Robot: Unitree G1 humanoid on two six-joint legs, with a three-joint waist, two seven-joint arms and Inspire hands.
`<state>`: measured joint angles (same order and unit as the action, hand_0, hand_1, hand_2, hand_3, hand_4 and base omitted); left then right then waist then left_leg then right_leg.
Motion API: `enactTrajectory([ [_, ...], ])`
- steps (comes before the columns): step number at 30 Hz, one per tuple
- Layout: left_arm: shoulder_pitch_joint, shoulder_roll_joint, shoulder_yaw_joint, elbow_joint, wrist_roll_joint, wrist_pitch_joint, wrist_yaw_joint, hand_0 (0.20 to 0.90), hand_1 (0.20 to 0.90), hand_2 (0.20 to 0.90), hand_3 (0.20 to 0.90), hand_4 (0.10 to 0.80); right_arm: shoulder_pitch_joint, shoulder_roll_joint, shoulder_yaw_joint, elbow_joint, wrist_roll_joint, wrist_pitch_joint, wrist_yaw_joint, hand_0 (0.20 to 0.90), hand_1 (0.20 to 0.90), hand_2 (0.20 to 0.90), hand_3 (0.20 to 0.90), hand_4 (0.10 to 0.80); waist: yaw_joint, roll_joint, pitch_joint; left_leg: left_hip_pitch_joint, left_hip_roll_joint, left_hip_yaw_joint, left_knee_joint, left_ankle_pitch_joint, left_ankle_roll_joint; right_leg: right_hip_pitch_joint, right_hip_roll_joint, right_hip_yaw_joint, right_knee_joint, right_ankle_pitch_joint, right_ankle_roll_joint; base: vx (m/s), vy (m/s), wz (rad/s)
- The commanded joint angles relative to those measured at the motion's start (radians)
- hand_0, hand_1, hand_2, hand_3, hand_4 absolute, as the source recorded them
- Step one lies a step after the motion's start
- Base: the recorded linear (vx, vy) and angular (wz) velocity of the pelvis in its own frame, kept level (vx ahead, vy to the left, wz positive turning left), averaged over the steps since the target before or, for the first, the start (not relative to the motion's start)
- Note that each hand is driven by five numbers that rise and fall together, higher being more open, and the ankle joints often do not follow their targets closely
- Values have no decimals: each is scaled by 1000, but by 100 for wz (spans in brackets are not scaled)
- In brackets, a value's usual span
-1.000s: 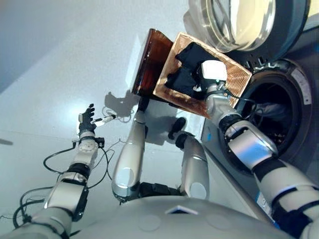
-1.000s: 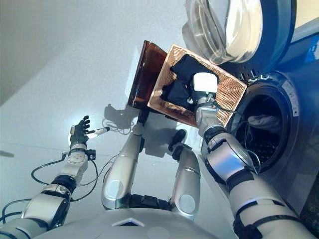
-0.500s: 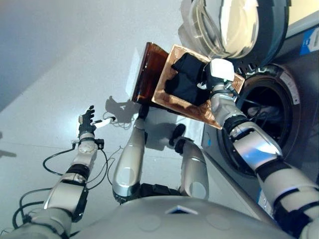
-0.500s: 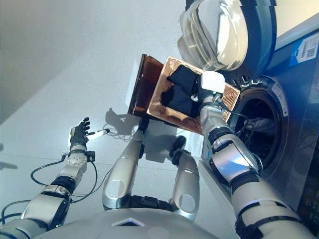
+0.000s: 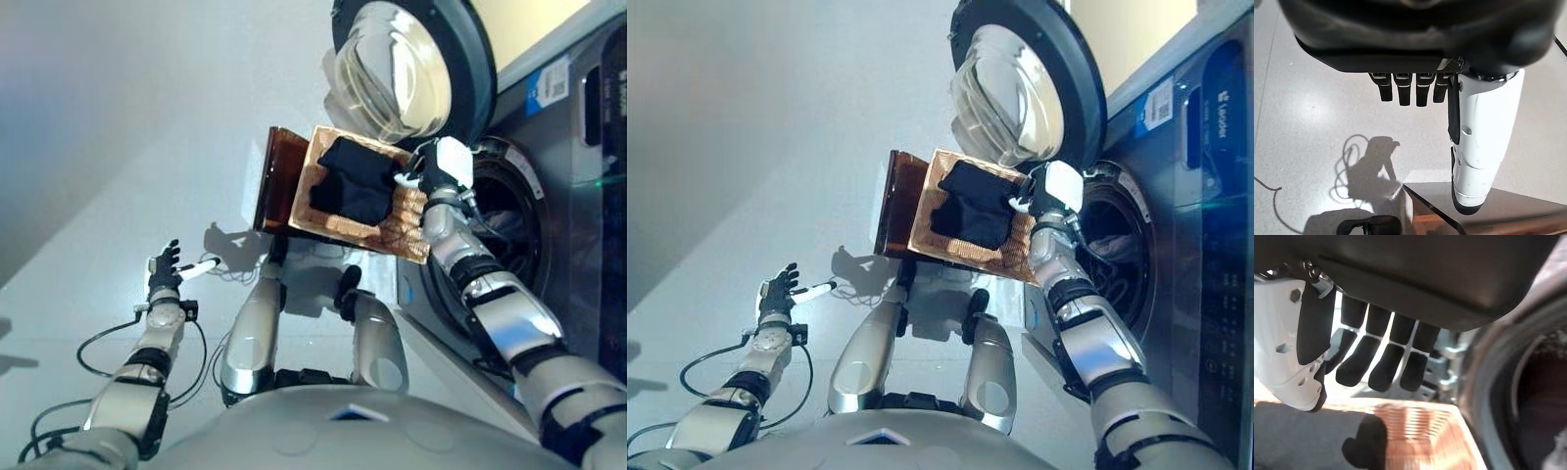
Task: Pick up the clothes and place them into the washing machine
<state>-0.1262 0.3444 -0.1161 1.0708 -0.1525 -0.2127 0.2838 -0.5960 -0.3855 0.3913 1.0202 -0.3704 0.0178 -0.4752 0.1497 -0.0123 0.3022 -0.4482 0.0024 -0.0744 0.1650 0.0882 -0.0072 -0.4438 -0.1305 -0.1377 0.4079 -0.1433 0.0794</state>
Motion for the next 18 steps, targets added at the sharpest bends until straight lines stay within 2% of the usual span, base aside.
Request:
enactTrajectory([
  [1,0,18,39,40,23,-20,25,900,900,900,900,800,-32,-79,23,-50,-19,-50,-6,900,900,900,900,800,-11,0,-38,-18,-66,29,60,-100,-12,11,30,45,-167,142,-10,-24,-3,-15],
  [12,-23,31,10,24,10,-32,40,900,900,900,900,800,-130,-69,96,21,-78,-33,-21,900,900,900,900,800,12,-3,3,-101,-66,14,109,-89,-18,-54,27,19,-137,141,-16,-44,-26,3],
  [18,-43,43,-16,14,-2,-39,67,900,900,900,900,800,-219,-57,156,80,-139,-2,-53,900,900,900,900,800,39,-29,54,-152,-63,-5,149,-91,-24,-96,28,-9,-101,136,-17,-20,-39,11],
])
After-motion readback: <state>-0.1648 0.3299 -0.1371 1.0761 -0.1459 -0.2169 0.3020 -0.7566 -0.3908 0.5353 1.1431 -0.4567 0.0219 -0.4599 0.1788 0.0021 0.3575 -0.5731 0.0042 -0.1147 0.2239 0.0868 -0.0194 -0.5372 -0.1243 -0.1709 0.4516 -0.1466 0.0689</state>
